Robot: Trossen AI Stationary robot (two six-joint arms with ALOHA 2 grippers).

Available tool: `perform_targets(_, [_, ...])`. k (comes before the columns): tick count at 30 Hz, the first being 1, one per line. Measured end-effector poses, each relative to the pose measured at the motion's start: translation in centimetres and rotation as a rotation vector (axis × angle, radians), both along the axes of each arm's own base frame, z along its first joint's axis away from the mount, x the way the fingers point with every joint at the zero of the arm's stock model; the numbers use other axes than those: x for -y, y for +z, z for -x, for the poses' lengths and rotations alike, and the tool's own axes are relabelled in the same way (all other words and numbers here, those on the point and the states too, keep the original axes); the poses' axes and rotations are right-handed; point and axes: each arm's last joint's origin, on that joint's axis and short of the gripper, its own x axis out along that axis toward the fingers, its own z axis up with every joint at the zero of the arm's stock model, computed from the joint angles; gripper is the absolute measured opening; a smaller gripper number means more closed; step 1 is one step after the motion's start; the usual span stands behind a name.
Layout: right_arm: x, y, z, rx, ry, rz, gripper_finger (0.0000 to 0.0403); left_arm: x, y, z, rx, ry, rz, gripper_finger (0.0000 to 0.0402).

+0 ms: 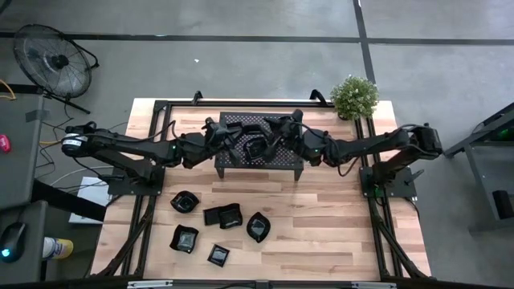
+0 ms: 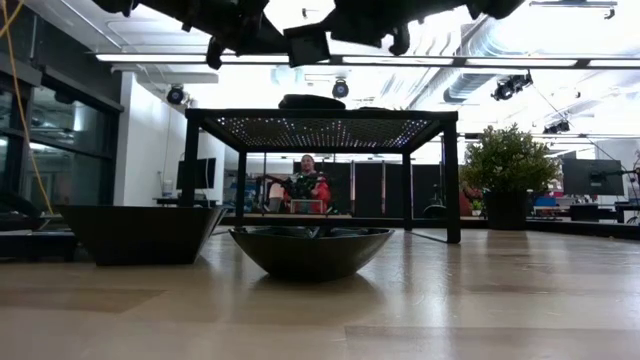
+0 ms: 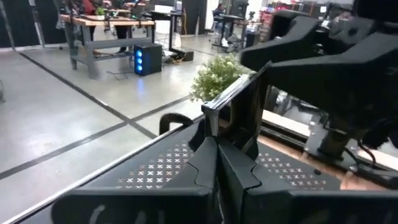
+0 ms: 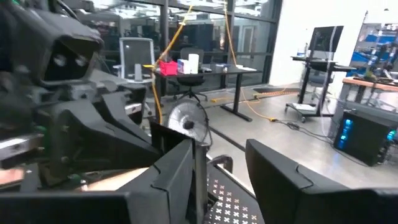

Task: Pick & Place Mini shaped plates
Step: Stack the black square plate on top of the black square plate on the shelf

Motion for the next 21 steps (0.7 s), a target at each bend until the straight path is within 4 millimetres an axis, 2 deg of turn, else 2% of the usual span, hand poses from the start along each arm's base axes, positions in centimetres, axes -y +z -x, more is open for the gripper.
perform_targets(9, [-1.4, 2.3, 2.0, 0.026, 0.018, -0.003, 0.0146, -0.1, 0.8, 1.3, -0.010, 0.029, 0.012, 0.0001])
perform_targets(21, [-1.7, 3.9, 5.0, 0.006, 0.014, -0.130, 0.0147, -0.3, 2.5, 5.1, 0.064, 0.087, 0.147, 0.0000])
